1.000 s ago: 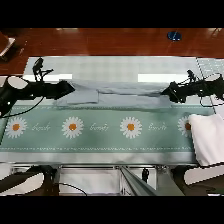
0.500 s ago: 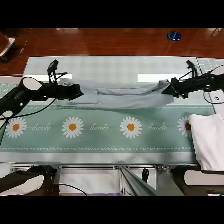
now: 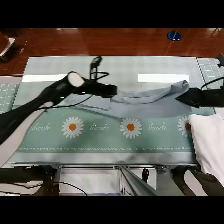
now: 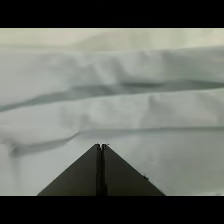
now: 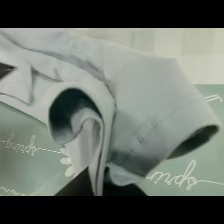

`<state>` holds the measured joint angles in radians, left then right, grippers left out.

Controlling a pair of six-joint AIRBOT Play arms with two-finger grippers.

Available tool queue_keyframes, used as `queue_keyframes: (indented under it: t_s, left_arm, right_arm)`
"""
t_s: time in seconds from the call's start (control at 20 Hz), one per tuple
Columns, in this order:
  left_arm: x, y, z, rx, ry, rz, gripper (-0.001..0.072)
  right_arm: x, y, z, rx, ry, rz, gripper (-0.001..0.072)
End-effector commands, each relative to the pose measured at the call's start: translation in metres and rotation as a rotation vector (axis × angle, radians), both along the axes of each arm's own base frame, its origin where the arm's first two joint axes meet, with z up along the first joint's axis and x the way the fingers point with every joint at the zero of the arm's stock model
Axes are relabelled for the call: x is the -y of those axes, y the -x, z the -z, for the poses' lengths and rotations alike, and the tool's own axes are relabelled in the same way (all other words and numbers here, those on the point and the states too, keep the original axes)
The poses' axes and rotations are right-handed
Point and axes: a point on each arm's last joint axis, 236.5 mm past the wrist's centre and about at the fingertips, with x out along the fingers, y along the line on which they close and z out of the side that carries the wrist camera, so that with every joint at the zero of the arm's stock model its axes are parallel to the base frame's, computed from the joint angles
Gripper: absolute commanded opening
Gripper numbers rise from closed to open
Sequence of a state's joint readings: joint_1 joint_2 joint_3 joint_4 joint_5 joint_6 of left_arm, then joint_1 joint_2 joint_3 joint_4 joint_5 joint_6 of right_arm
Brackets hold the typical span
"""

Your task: Fold the shirts.

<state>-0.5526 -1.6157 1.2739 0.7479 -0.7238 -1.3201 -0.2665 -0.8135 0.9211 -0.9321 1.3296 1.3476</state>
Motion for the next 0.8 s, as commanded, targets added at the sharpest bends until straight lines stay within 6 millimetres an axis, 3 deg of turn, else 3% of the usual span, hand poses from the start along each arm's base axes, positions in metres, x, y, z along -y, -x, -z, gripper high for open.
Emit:
queue_keyframes:
  t_s: [0.0, 0.1, 0.25, 0.35, 0.4, 0.45, 0.55, 0.65, 0.75]
  left_arm:
    - [0.09, 0.048, 0.019, -0.084, 0.006, 0.196, 0.0013]
    - [0.127, 0.085, 0.031, -0.142, 0.017, 0.289, 0.0013]
    - [0.168, 0.131, 0.039, -0.217, 0.072, 0.34, 0.0013]
    - [0.174, 0.142, 0.042, -0.23, 0.075, 0.352, 0.0013]
    - [0.172, 0.138, 0.039, -0.228, 0.078, 0.346, 0.0013]
    - [0.165, 0.126, 0.033, -0.226, 0.086, 0.328, 0.0013]
    - [0.131, 0.086, 0.02, -0.265, 0.085, 0.251, 0.0012]
    - [0.068, 0.038, 0.007, -0.266, 0.038, 0.181, 0.0013]
    - [-0.01, -0.007, -0.019, -0.21, -0.005, 0.074, 0.0013]
  right_arm:
    - [-0.007, 0.023, -0.027, 0.091, 0.004, 0.027, 0.0017]
    - [-0.012, 0.025, -0.029, 0.094, -0.01, 0.018, 0.0017]
    - [-0.018, 0.024, -0.031, 0.103, -0.015, 0.003, 0.0017]
    - [-0.024, 0.024, -0.032, 0.107, -0.018, -0.009, 0.0017]
    - [-0.026, 0.023, -0.032, 0.111, -0.019, -0.01, 0.0017]
    - [-0.028, 0.022, -0.034, 0.115, -0.024, -0.007, 0.0017]
    - [-0.031, 0.019, -0.037, 0.124, -0.049, 0.002, 0.0017]
    - [-0.041, 0.013, -0.042, 0.125, -0.116, -0.008, 0.0018]
    - [-0.057, 0.003, -0.047, 0.121, -0.215, -0.044, 0.0018]
